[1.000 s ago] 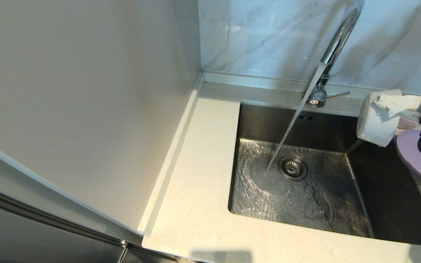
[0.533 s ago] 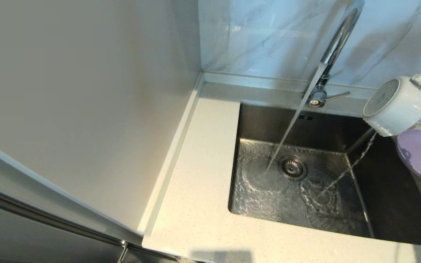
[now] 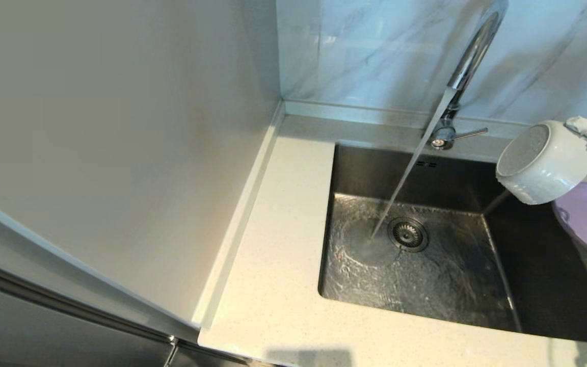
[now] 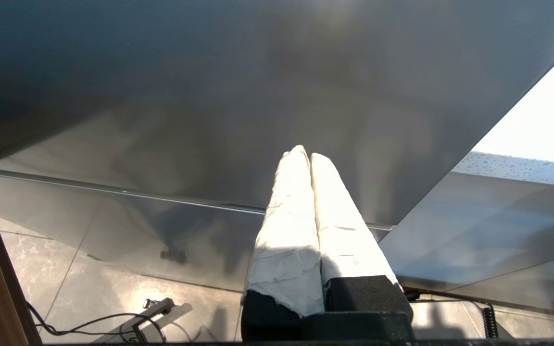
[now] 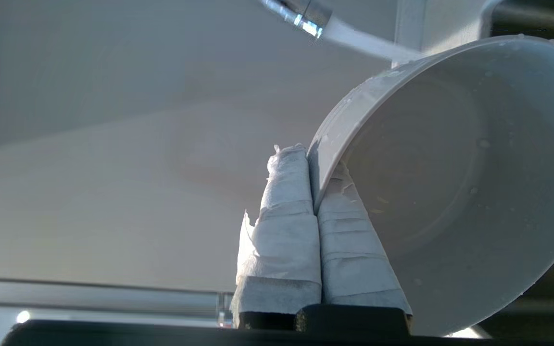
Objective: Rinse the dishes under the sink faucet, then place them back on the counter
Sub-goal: Place the bowl on the table
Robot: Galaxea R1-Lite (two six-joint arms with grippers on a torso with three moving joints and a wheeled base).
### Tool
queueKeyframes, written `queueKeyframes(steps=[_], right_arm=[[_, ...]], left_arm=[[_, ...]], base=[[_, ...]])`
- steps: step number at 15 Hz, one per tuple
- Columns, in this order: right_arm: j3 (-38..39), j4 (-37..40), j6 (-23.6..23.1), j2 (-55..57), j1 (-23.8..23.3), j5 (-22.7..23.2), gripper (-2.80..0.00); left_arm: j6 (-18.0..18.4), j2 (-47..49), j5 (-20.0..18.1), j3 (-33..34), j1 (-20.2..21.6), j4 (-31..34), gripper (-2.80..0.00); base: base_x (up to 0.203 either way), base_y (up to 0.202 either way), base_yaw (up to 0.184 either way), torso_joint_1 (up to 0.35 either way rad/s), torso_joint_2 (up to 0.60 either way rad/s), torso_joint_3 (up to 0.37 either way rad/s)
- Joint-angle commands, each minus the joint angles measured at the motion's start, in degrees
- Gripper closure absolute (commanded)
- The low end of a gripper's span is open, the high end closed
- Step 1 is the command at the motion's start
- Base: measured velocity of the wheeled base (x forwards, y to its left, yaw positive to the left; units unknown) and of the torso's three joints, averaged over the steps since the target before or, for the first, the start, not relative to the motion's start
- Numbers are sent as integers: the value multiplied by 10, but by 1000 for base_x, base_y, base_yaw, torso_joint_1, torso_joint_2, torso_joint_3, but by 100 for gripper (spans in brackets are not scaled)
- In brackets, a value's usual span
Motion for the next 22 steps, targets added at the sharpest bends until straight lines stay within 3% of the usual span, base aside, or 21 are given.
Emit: queueKeyframes(steps=[1, 3, 5, 10, 13, 14, 15, 17, 18, 20, 22], right_arm=[[-1, -4, 5, -16, 0, 15, 0], [-26, 29, 6, -31, -13, 20, 0], [-87, 151, 12, -53, -40, -2, 0], [-253, 608, -20, -112, -89, -49, 0], [-450, 1002, -63, -77, -95, -97, 0], [-496, 1136, -127, -64, -79, -139, 0], [-518, 1225, -234, -59, -47, -218, 0], [-518, 1279, -446, -63, 31, -447, 0], [-507, 1288, -574, -78, 56, -513, 0], [-442, 1288, -826, -135, 77, -554, 0], [-332, 1267, -1000, -201, 72, -576, 0]], left_arm=[[0, 0, 0, 0, 0, 0, 0], [0, 0, 0, 0, 0, 0, 0], [0, 0, 0, 0, 0, 0, 0], [0, 0, 0, 0, 0, 0, 0], [0, 0, -1, 0, 0, 0, 0], [0, 0, -1, 0, 0, 0, 0], [0, 0, -1, 0, 0, 0, 0], [0, 0, 0, 0, 0, 0, 0], [0, 0, -1, 0, 0, 0, 0], [0, 0, 0, 0, 0, 0, 0], [0, 0, -1, 0, 0, 0, 0]], base=[[0, 0, 0, 0, 0, 0], [0, 0, 0, 0, 0, 0], [0, 0, 0, 0, 0, 0], [0, 0, 0, 0, 0, 0], [0, 0, 0, 0, 0, 0], [0, 0, 0, 0, 0, 0], [0, 0, 0, 0, 0, 0], [0, 0, 0, 0, 0, 0], [0, 0, 0, 0, 0, 0], [0, 0, 0, 0, 0, 0], [0, 0, 0, 0, 0, 0]])
